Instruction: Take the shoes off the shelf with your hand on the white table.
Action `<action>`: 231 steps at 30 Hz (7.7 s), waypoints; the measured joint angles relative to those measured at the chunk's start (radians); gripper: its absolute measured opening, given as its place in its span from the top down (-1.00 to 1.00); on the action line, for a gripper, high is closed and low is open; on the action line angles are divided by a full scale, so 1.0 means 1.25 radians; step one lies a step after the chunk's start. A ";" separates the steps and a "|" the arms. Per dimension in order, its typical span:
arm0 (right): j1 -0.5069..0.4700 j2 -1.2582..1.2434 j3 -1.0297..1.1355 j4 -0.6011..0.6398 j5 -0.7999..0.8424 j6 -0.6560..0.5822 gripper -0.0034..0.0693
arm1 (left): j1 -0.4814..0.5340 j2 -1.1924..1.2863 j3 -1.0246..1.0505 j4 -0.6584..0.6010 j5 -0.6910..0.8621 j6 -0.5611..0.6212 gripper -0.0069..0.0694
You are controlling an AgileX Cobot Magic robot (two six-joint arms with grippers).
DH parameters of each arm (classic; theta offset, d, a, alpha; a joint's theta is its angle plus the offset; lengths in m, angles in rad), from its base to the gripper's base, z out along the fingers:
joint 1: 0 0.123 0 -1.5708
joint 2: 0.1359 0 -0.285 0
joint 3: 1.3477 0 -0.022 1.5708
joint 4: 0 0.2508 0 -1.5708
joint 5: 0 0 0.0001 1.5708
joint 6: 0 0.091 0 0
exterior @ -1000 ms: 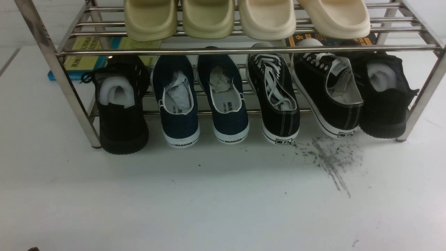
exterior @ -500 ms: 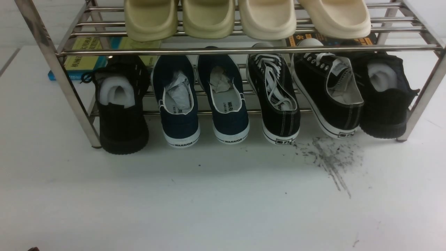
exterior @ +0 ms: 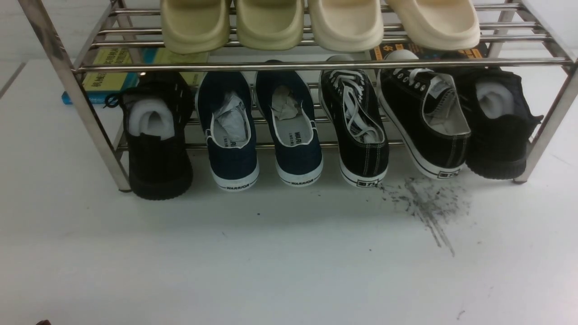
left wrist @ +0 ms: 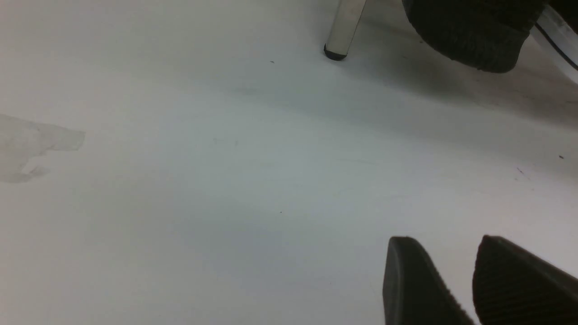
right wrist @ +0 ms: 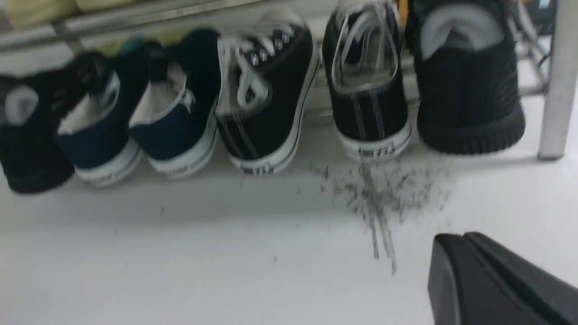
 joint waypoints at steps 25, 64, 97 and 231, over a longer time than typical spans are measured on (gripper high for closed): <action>0.275 0.749 -0.634 -0.305 0.291 0.103 0.87 | 0.000 0.000 0.000 0.000 0.000 0.000 0.19; 0.336 1.003 -0.749 -0.608 0.188 0.335 0.90 | 0.000 0.000 0.000 0.000 0.000 0.000 0.19; 0.336 0.618 -0.737 -0.341 0.513 0.240 0.86 | 0.000 0.000 0.000 0.000 0.000 0.000 0.19; 0.807 0.818 -0.448 -0.400 0.135 0.720 0.83 | 0.000 0.000 0.000 0.000 -0.001 0.000 0.19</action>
